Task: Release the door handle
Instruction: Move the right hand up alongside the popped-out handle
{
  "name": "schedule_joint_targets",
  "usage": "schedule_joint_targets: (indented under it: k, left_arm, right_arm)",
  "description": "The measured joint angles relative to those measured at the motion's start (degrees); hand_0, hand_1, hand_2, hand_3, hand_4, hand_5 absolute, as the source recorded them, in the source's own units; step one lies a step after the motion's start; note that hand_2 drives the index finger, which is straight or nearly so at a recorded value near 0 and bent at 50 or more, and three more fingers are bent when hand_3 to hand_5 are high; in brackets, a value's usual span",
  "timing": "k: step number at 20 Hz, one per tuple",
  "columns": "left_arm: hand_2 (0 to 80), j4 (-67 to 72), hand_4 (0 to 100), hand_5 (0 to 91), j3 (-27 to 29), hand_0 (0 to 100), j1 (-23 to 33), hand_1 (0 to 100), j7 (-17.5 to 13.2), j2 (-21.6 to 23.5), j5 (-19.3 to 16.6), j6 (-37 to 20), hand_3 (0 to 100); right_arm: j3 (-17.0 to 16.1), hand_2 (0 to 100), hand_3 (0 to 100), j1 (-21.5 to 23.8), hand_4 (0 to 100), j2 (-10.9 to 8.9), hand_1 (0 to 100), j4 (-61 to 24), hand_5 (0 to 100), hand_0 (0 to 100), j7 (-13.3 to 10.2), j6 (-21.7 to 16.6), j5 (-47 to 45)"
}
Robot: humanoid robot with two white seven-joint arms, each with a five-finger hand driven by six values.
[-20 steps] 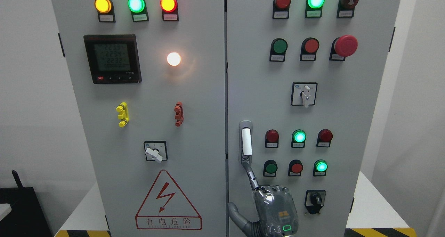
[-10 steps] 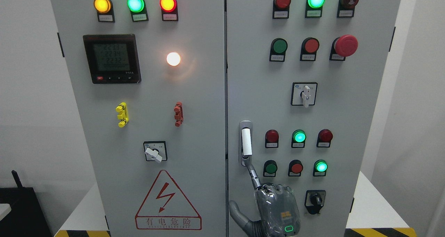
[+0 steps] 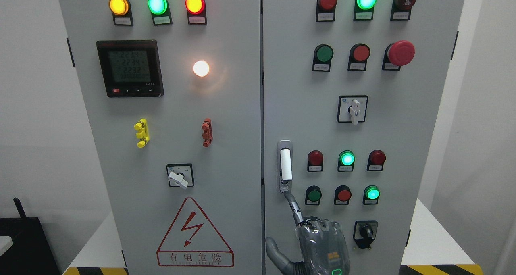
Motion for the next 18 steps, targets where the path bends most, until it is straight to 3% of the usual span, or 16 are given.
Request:
schedule_joint_targets:
  k: [3,6,9,11,16,18]
  left_arm:
    - [0.0,0.0,0,0.0,0.0,12,0.0,39,0.0,0.0,0.0,0.0,0]
    - [0.0,0.0,0,0.0,0.0,12,0.0,39,0.0,0.0,0.0,0.0,0]
    - [0.0,0.0,0,0.0,0.0,12,0.0,39,0.0,0.0,0.0,0.0,0]
    - [0.0,0.0,0,0.0,0.0,12,0.0,39,0.0,0.0,0.0,0.0,0]
    - [0.0,0.0,0,0.0,0.0,12,0.0,39,0.0,0.0,0.0,0.0,0]
    - [0.0,0.0,0,0.0,0.0,12,0.0,39,0.0,0.0,0.0,0.0,0]
  right_arm:
    - [0.0,55,100,0.4,100,0.03,37,-0.5,98,44,-0.5,0.0,0.0]
    - [-0.1,68,100,0.7,100,0.05,34,-0.9,98,46,-0.8,0.0,0.0]
    - [-0.2,78,100,0.9,100,0.07,24,-1.4,98,50,-0.9,0.0,-0.1]
    - [-0.2,88,100,1.0,100,0.09,15,-1.8,98,43,-1.4,0.0,-0.1]
    - [-0.2,97,100,1.2,100,0.31,15,-2.5,99,32,-2.3,0.0,-0.2]
    - [-0.2,97,100,1.2,95,0.41,17,-2.7,99,29,-2.3,0.0,-0.2]
